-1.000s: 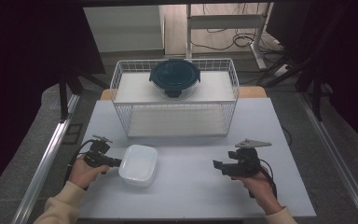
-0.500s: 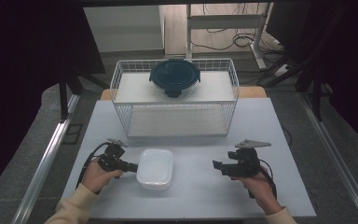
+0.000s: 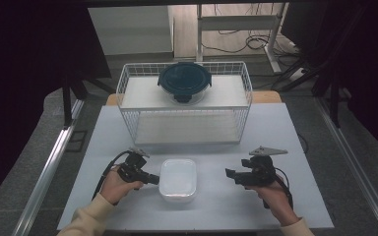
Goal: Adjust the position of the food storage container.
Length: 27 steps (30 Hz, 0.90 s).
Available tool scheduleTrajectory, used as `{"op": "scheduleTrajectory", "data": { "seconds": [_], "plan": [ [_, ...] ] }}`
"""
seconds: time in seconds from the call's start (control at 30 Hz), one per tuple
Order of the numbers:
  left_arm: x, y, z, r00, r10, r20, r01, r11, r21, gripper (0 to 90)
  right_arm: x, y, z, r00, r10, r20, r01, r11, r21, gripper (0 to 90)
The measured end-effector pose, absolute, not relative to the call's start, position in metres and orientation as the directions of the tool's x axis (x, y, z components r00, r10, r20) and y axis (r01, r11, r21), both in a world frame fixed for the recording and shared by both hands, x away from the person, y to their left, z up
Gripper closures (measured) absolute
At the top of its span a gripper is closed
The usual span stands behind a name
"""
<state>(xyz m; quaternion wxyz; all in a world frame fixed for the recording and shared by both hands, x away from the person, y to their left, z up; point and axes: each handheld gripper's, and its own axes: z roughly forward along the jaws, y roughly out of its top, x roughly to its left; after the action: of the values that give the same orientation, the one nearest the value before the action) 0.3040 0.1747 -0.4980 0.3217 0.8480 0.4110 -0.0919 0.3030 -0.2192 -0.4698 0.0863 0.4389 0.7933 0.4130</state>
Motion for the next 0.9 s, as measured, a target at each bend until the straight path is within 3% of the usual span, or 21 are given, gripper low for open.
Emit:
{"op": "scheduleTrajectory", "data": {
  "seconds": [0.7, 0.9],
  "plan": [
    [0.305, 0.156, -0.500, 0.662, 0.607, -0.439, 0.744, -0.465, 0.479, 90.0, 0.303, -0.218, -0.470, -0.599, 0.768, 0.227, 0.626, 0.272, 0.731, 21.1],
    [0.304, 0.174, -0.479, 0.644, 0.631, -0.432, 0.746, -0.392, 0.539, 90.0, 0.302, -0.219, -0.468, -0.604, 0.751, 0.267, 0.634, 0.250, 0.732, 21.1]
  ]
}}
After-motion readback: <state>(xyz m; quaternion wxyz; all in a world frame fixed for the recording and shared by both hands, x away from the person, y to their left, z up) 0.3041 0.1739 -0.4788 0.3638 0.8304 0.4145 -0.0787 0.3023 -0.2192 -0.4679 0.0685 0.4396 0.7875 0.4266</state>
